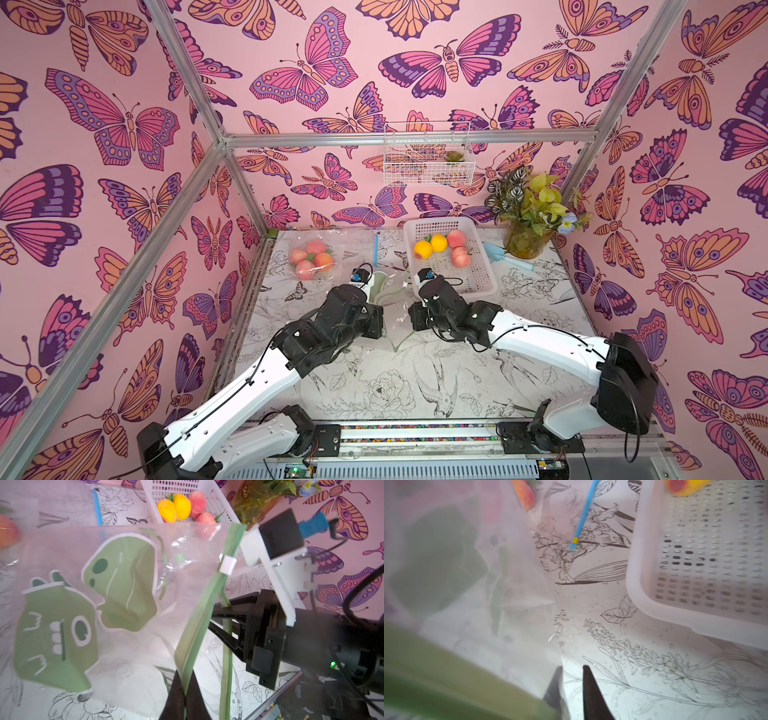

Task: Place the peach in a zip-top bag and seal the zipper
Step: Open the zipper of the food storage bag at the center of the board.

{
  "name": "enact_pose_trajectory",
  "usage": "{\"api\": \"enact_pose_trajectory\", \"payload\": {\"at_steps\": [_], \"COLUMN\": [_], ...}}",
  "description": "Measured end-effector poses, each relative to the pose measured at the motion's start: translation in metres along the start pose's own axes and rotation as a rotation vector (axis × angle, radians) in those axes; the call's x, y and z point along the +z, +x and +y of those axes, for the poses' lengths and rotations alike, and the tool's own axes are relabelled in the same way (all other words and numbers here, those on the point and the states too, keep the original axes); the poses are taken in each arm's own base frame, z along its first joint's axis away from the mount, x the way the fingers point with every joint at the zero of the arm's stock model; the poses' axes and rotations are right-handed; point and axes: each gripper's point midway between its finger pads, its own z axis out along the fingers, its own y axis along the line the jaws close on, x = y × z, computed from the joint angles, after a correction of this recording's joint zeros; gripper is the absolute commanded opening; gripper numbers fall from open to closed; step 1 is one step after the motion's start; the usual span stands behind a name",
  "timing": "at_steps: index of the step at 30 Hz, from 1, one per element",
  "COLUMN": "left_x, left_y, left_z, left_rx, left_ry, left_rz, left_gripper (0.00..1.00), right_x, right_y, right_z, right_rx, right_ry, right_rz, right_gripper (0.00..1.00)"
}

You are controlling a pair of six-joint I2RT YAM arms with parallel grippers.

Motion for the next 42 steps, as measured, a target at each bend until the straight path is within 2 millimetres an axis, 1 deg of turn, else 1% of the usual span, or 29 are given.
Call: {"api": "enact_pose_trajectory", "payload": {"at_steps": [3, 8, 15, 19, 21, 24, 27, 30, 33, 35, 37, 39, 42], "left_x": [-0.004, -0.004, -0.007, -0.007, -0.007, -0.005, 0.000, 0.005, 0.011, 0.015, 0.016, 0.017, 0.016], "left_y": [-0.008, -0.008, -0.009, -0.005, -0.004, -0.003, -0.001, 0.005, 0.009, 0.013, 0.016, 0.019, 0.019], "left_z": [0.002, 0.003, 0.002, 0.004, 0.003, 0.002, 0.001, 0.000, -0.001, -0.001, -0.001, -0.001, -0.002], "left_rx": [-0.020, -0.049, -0.070, -0.071, -0.070, -0.069, -0.067, -0.062, -0.057, -0.057, -0.056, -0.056, -0.056], "left_ry": [-0.033, -0.072, -0.087, -0.097, -0.094, -0.092, -0.095, -0.096, -0.101, -0.102, -0.103, -0.105, -0.099], "left_rz": [0.000, 0.047, 0.076, 0.093, 0.100, 0.114, 0.134, 0.168, 0.198, 0.217, 0.234, 0.246, 0.250], "left_gripper": [0.00, 0.00, 0.00, 0.00, 0.00, 0.00, 0.00, 0.00, 0.00, 0.00, 0.00, 0.00, 0.00], "right_x": [-0.006, -0.014, -0.017, -0.017, -0.017, -0.017, -0.024, -0.037, -0.051, -0.061, -0.069, -0.073, -0.072], "right_y": [-0.009, -0.020, -0.021, -0.020, -0.020, -0.021, -0.019, -0.023, -0.034, -0.042, -0.048, -0.054, -0.068], "right_z": [-0.003, -0.004, -0.007, -0.008, -0.005, 0.007, 0.019, 0.030, 0.040, 0.043, 0.039, 0.032, 0.009], "right_rx": [-0.039, -0.095, -0.135, -0.139, -0.150, -0.153, -0.165, -0.174, -0.179, -0.178, -0.173, -0.164, -0.129], "right_ry": [0.036, 0.064, 0.084, 0.091, 0.073, 0.001, -0.089, -0.173, -0.238, -0.265, -0.269, -0.252, -0.193], "right_rz": [-0.015, -0.029, -0.023, -0.015, -0.013, -0.025, -0.047, -0.088, -0.143, -0.189, -0.228, -0.254, -0.289], "right_gripper": [0.29, 0.35, 0.37, 0.41, 0.46, 0.55, 0.62, 0.64, 0.65, 0.65, 0.65, 0.65, 0.65]}}
